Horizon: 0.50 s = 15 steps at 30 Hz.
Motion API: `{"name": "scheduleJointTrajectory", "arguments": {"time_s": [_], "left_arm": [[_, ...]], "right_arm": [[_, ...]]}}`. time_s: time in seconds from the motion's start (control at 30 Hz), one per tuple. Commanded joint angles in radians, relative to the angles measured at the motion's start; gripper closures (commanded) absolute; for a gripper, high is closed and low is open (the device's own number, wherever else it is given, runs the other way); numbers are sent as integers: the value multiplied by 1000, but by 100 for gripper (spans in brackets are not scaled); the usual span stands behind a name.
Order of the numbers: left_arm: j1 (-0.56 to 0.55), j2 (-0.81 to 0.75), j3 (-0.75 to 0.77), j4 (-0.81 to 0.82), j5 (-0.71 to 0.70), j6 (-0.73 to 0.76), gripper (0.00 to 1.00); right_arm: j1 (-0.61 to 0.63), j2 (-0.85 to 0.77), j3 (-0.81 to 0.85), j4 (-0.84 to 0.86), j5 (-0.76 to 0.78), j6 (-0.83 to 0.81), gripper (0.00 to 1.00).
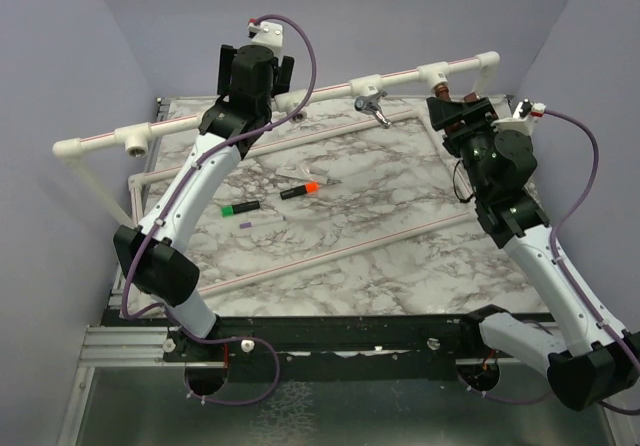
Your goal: Install the water faucets
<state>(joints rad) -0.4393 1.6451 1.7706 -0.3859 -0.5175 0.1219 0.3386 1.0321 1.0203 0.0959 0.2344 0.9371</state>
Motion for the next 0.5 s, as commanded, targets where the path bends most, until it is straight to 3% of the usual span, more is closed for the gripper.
{"name": "scheduleJointTrajectory", "arguments": {"time_s": [0.0,0.23,0.47], "left_arm": [[-70,36,-49,-13,167,-80,8],[-70,27,-63,-11,153,-71,8],[-70,27,-72,-8,144,-64,8]], "right_arm": [[34,-65,6,-89,-73,-74,23],[33,-137,-14,-212,-3,-205,22],[33,-201,10,-302,-43,-493,22]]}}
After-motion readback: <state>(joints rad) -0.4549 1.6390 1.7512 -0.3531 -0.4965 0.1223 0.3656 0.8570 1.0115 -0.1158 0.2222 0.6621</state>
